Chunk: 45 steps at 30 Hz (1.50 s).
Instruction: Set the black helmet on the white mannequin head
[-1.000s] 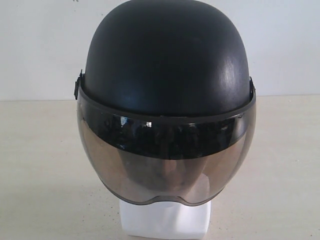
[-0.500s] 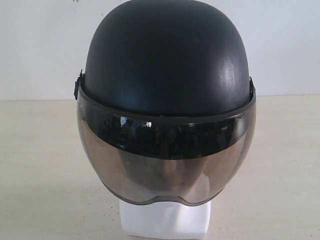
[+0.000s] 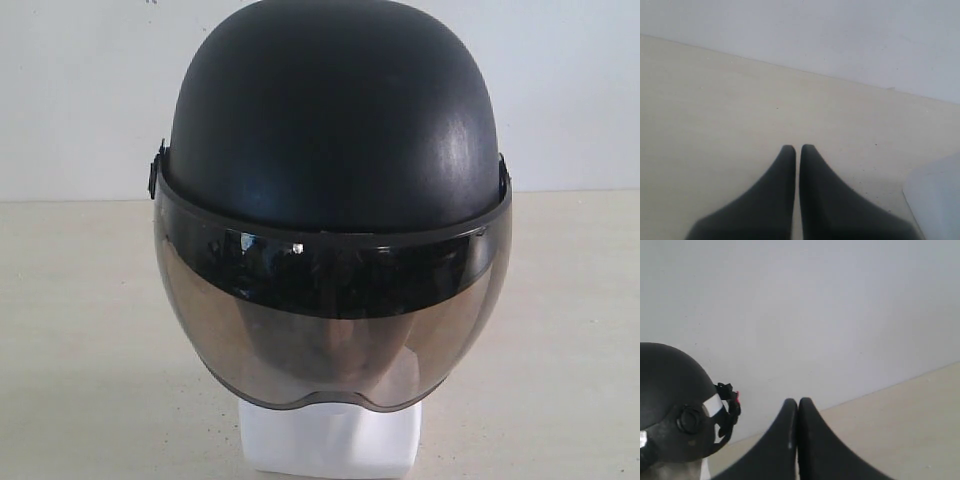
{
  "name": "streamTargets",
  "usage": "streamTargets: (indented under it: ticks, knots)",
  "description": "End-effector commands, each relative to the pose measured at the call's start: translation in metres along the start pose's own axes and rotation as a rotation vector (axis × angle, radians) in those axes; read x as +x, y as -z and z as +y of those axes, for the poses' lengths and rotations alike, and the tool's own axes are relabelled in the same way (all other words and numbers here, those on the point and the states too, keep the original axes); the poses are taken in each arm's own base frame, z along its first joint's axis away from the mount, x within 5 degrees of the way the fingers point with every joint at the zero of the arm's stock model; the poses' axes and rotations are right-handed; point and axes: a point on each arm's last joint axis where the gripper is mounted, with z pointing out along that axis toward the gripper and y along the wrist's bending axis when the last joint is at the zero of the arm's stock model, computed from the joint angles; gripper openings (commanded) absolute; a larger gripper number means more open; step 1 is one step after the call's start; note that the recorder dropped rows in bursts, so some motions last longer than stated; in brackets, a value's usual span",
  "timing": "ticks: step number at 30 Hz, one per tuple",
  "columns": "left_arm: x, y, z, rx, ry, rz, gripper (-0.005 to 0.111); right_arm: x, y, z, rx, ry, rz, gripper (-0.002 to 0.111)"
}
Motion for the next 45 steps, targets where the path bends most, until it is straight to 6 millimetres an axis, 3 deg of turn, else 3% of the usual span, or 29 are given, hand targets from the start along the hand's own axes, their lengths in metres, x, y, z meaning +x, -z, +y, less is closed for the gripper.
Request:
streamTargets:
  ticks: [1,10,18,26,37,45]
  knots:
    - [0.001,0.000,0.000,0.008,0.001,0.001,0.004,0.011,-0.001,-0.009,0.054,0.000,-0.002,0.000]
    - [0.001,0.000,0.000,0.008,0.001,0.001,0.004,0.044,-0.003,-0.028,0.118,0.006,0.096,0.000]
    - [0.001,0.000,0.000,0.008,0.001,0.001,0.004,0.056,-0.001,-0.025,0.095,-0.005,0.226,0.000]
    - [0.001,0.000,0.000,0.008,0.001,0.001,0.004,0.057,-0.001,-0.025,0.095,0.000,0.232,0.000]
    - [0.001,0.000,0.000,0.008,0.001,0.001,0.004,0.056,0.000,-0.035,0.153,0.422,0.269,0.000]
    - [0.001,0.000,0.000,0.008,0.001,0.001,0.004,0.061,0.003,-0.040,0.180,0.524,0.352,0.000]
